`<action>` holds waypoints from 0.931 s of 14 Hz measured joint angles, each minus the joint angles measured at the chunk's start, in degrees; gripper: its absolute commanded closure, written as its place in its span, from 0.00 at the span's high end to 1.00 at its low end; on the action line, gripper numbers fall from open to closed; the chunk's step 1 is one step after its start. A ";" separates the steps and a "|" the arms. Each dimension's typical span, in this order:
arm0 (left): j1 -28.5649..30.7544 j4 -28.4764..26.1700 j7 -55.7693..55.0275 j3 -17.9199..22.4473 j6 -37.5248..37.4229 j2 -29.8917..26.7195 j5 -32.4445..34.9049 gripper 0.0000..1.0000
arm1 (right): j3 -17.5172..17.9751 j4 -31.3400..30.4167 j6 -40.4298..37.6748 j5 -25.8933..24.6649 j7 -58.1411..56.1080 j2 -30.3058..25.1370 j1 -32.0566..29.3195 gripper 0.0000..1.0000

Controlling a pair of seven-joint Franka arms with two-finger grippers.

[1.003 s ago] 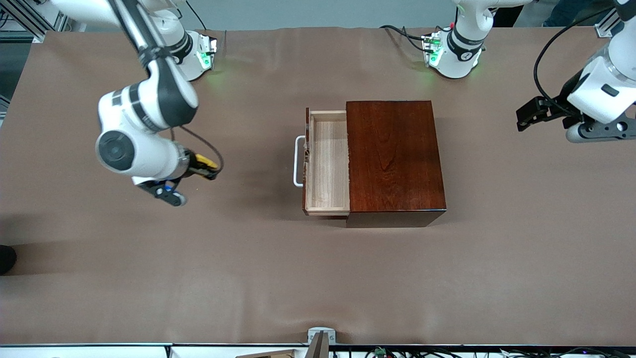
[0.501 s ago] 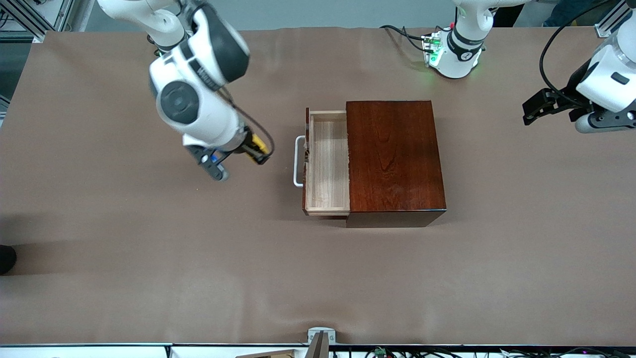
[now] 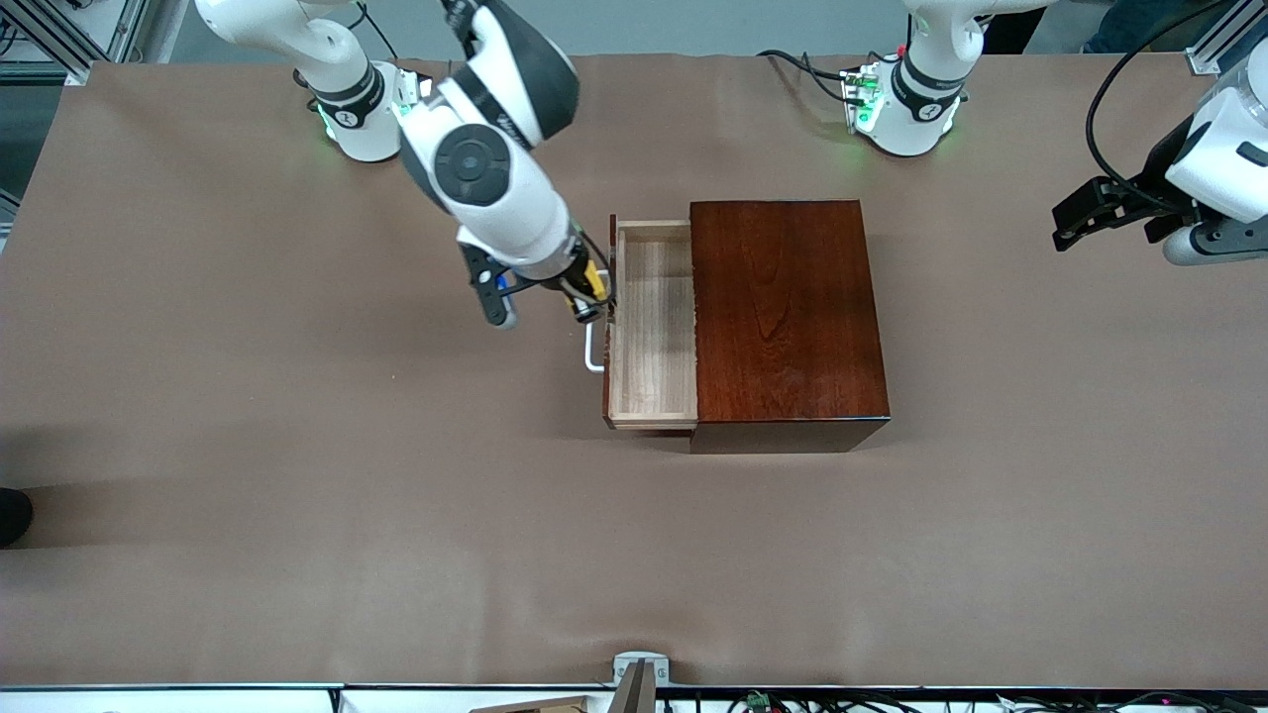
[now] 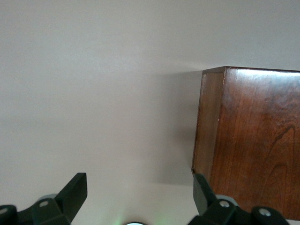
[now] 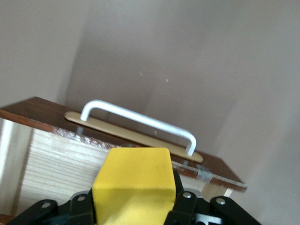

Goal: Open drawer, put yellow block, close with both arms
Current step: 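Carry the yellow cube with the right gripper over the open drawer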

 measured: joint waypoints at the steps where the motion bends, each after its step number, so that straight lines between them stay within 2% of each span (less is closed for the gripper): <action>1: 0.00 0.00 0.00 0.00 0.00 0.00 0.00 1.00 | -0.02 0.04 0.80 0.00 2.68 0.39 0.92 0.00; 6: 0.01 0.37 0.00 0.00 -0.21 0.00 0.00 1.00 | -0.04 0.17 6.88 0.00 12.63 2.81 4.11 0.00; 13: 0.04 2.42 1.11 0.00 -3.35 -0.02 0.00 1.00 | -0.12 0.22 10.09 -0.45 13.50 7.51 6.34 0.00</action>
